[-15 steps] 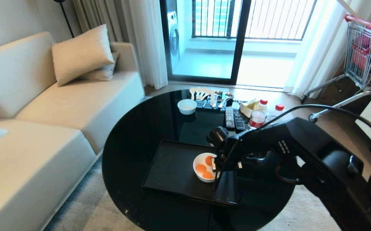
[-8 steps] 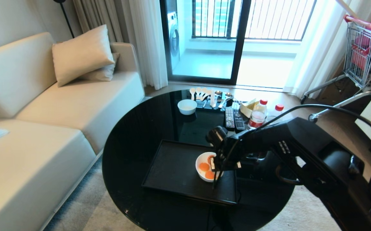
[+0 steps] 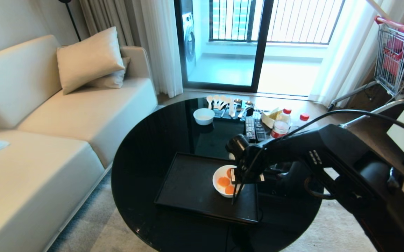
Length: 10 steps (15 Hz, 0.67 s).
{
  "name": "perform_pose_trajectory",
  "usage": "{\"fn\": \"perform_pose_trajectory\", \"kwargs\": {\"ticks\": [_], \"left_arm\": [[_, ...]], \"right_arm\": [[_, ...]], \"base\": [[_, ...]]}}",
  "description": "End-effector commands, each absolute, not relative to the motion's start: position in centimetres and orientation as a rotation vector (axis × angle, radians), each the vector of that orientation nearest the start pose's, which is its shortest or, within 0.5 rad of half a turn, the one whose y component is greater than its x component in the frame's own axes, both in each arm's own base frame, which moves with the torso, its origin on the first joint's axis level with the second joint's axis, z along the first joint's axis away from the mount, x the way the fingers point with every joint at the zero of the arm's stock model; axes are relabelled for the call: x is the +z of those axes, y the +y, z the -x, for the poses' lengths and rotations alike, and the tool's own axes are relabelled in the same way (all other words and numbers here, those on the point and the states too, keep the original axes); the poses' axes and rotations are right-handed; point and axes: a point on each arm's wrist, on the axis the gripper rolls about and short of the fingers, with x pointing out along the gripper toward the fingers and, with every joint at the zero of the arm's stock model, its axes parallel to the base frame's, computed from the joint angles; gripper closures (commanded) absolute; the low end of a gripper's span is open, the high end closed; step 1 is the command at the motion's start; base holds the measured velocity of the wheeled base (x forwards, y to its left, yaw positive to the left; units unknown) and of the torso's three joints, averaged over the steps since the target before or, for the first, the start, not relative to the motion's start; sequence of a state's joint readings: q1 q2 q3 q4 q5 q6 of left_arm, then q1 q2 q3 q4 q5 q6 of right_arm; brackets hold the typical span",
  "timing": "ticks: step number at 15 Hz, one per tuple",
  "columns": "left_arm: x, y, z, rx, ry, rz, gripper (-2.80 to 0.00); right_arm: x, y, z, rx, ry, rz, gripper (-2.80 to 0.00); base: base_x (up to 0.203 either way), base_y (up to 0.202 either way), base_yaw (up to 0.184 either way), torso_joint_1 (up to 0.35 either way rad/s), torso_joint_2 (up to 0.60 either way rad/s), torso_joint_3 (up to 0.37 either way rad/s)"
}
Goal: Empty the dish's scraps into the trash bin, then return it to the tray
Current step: Pick up the bowl with leftover food
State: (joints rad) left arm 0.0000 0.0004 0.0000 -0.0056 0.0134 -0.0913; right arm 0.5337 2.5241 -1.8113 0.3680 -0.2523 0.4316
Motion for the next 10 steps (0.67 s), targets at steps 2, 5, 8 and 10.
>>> {"fn": "perform_pose_trajectory", "kwargs": {"ticks": [2, 5, 8, 10], "left_arm": [[7.6, 0.0, 2.3, 0.014, -0.007, 0.092, 0.00], [7.6, 0.0, 2.3, 0.014, -0.007, 0.092, 0.00], [7.6, 0.0, 2.3, 0.014, -0.007, 0.092, 0.00], [7.6, 0.0, 2.3, 0.014, -0.007, 0.092, 0.00]], "right_arm": [[5.7, 22.4, -40.8, -0.009, 1.014, -0.046, 0.00], [8.2, 21.0, -40.1, -0.097, 1.039, -0.153, 0.00], [11.5, 19.5, -39.0, -0.160, 1.037, -0.243, 0.00], [13.2, 18.2, -38.0, -0.186, 1.030, -0.275, 0.00]], "base": [[0.000, 0.000, 0.000, 0.000, 0.00, 0.000], [0.000, 0.000, 0.000, 0.000, 0.00, 0.000], [0.000, 0.000, 0.000, 0.000, 0.00, 0.000], [0.000, 0.000, 0.000, 0.000, 0.00, 0.000]]}}
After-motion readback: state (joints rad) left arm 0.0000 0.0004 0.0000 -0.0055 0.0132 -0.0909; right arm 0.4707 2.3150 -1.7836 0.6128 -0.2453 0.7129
